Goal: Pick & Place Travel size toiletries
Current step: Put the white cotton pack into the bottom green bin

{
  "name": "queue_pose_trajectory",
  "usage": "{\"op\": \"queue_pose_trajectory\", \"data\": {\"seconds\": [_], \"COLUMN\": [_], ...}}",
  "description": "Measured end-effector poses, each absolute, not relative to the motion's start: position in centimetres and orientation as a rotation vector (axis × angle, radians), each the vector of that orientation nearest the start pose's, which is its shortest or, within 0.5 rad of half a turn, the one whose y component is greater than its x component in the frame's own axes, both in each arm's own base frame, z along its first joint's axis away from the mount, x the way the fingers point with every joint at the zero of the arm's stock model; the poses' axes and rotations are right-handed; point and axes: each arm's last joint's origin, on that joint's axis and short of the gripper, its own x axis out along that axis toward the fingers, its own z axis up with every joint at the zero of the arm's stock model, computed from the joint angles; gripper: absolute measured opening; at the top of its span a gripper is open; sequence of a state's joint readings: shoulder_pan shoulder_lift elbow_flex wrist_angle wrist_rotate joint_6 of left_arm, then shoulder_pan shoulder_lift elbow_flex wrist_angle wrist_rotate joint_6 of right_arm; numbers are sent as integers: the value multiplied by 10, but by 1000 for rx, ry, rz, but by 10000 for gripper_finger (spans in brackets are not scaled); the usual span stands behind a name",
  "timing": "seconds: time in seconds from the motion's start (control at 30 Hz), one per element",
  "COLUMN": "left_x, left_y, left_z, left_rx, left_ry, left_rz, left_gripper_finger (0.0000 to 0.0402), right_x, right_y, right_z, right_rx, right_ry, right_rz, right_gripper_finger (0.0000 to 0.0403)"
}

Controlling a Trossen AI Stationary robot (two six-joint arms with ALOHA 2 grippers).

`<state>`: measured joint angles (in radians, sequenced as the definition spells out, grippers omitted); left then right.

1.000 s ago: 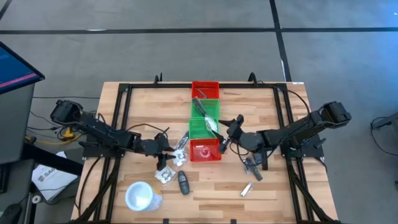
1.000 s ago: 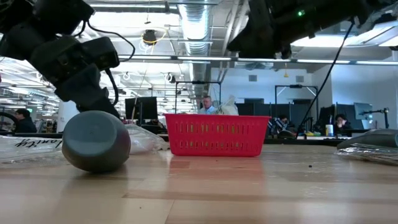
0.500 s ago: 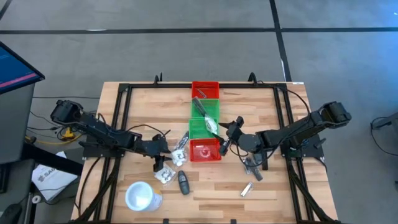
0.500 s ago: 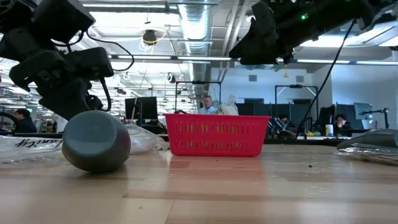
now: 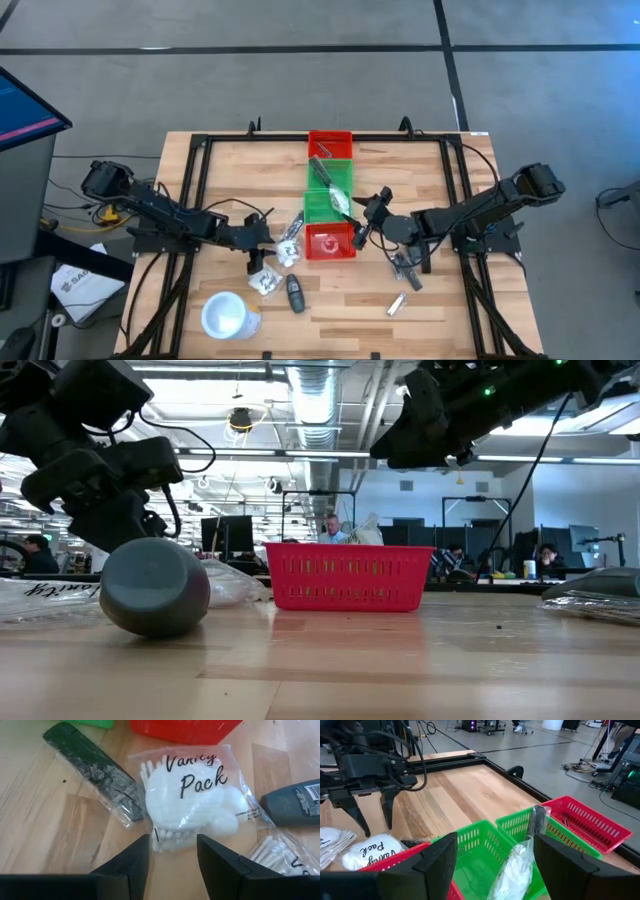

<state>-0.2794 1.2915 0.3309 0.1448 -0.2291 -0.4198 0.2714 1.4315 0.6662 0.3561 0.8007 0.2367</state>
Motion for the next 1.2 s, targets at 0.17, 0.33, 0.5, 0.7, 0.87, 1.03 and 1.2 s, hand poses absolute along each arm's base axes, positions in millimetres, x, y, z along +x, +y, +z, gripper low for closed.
{"op": "queue_pose_trajectory", "data": {"seconds": [0.17,0.33,0.5,0.7,0.87,1.03,1.2], "left_x": [194,189,191,194,200,201,201], "left_y": [-49,-47,-43,-42,-43,-43,-43], "left_z": [119,113,113,105,98,99,98], "left_rx": [-194,-198,-207,-204,-191,-168,-161], "left_ry": [791,813,805,837,824,810,813], "left_rz": [117,120,140,132,132,114,117], "left_gripper_finger": [154,154,154,154,154,151,103], "right_x": [277,278,278,278,278,278,278], "right_y": [56,56,56,56,56,56,56], "right_z": [204,203,203,203,203,203,203], "right_rx": [17,18,18,18,19,21,19], "right_ry": [291,291,291,291,290,290,292], "right_rz": [-559,-559,-559,-559,-559,-559,-559], "right_gripper_finger": [249,249,249,249,249,249,249]}}
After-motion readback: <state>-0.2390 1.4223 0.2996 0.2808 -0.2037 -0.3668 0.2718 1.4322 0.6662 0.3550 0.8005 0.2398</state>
